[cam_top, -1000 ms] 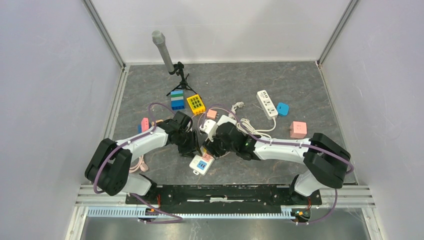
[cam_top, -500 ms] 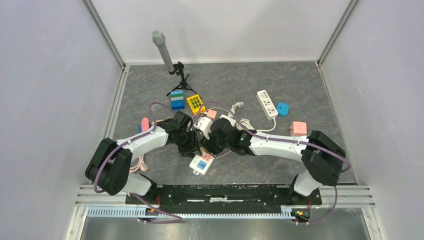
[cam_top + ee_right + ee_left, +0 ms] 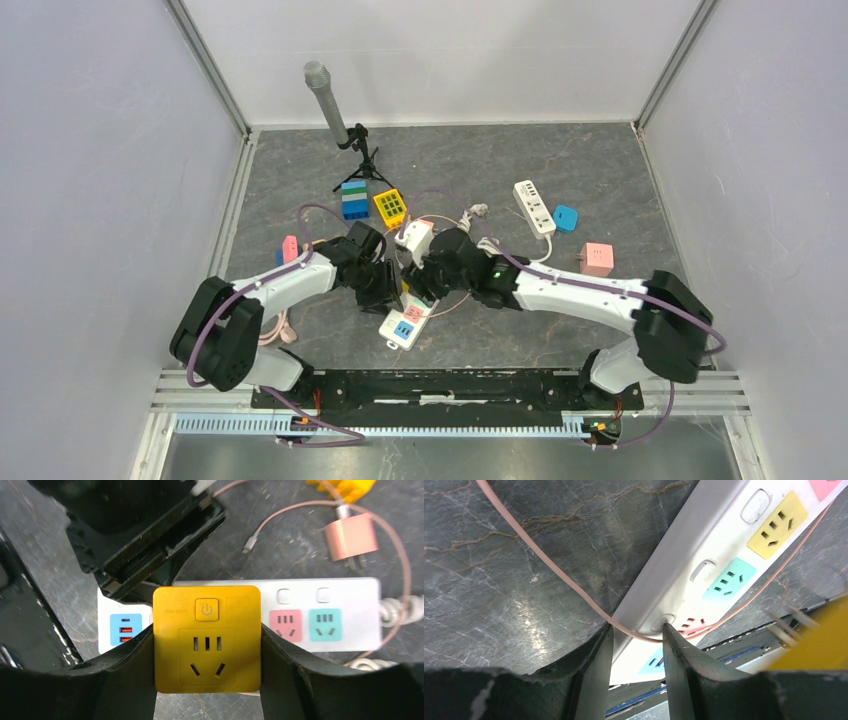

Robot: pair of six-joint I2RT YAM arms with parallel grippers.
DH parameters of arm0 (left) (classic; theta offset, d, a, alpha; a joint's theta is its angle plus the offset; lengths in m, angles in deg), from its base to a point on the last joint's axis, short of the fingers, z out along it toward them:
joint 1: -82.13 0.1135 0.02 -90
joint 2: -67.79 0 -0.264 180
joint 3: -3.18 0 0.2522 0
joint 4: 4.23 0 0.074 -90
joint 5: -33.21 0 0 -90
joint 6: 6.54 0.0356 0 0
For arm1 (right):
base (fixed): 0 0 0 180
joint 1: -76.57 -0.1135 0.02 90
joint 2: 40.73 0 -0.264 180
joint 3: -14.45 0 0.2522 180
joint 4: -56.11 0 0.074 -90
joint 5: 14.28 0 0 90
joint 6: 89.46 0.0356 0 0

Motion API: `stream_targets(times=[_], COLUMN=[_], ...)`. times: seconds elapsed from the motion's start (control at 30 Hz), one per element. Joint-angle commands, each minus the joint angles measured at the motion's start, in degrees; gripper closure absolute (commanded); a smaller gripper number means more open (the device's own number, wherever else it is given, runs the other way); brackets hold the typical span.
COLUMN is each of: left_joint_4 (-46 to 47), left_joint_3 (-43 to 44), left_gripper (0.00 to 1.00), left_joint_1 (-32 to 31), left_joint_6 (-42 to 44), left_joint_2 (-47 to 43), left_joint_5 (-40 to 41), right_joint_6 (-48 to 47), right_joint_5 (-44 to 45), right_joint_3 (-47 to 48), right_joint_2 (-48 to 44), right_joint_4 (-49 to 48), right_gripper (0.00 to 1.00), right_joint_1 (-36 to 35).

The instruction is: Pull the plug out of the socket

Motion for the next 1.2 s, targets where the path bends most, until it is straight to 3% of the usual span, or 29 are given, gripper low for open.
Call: stream_targets(times=[0.0, 0.13, 0.33, 0.53, 0.9, 1.0, 1.17], left_joint_4=[-2.74, -0.37, 0.29, 1.26, -0.68, -2.41, -7.79], left_joint_3=[0.0, 3.0, 10.22, 14.37, 15.61, 16.38, 18.99], left_gripper=[0.53, 0.51, 0.43, 0.42, 0.37, 0.31, 0.23], left_joint_1=[0.13, 0.13, 0.13, 0.13, 0.31, 0.39, 0.82], left_joint_6=[2.76, 3.64, 5.59, 6.24, 6.45, 7.23, 8.0], left_joint_2=[-1.52, -5.06, -8.22, -11.1, -18.61, -20.03, -19.96], left_joint_5=[8.49, 5.22, 4.04, 5.84, 18.06, 21.68, 30.46], right_joint_6=[3.77, 7.37, 16.79, 21.57, 20.26, 18.42, 16.56], right_joint_5=[5.1, 12.02, 23.02, 20.94, 14.21, 14.25, 14.83], right_joint_3=[1.43, -0.55, -0.68, -1.27, 6.59, 9.65, 12.33], right_joint_2=[-9.16, -14.31, -16.58, -15.11, 1.05, 5.62, 9.87], right_joint_4=[-4.43, -2.27, 8.74, 12.89, 13.51, 14.16, 14.59], right_gripper=[1.0, 1.0, 1.0, 1.0, 0.99, 0.91, 0.56], right_joint_1=[2.51, 5.61, 12.25, 19.92, 33.08, 33.97, 34.28])
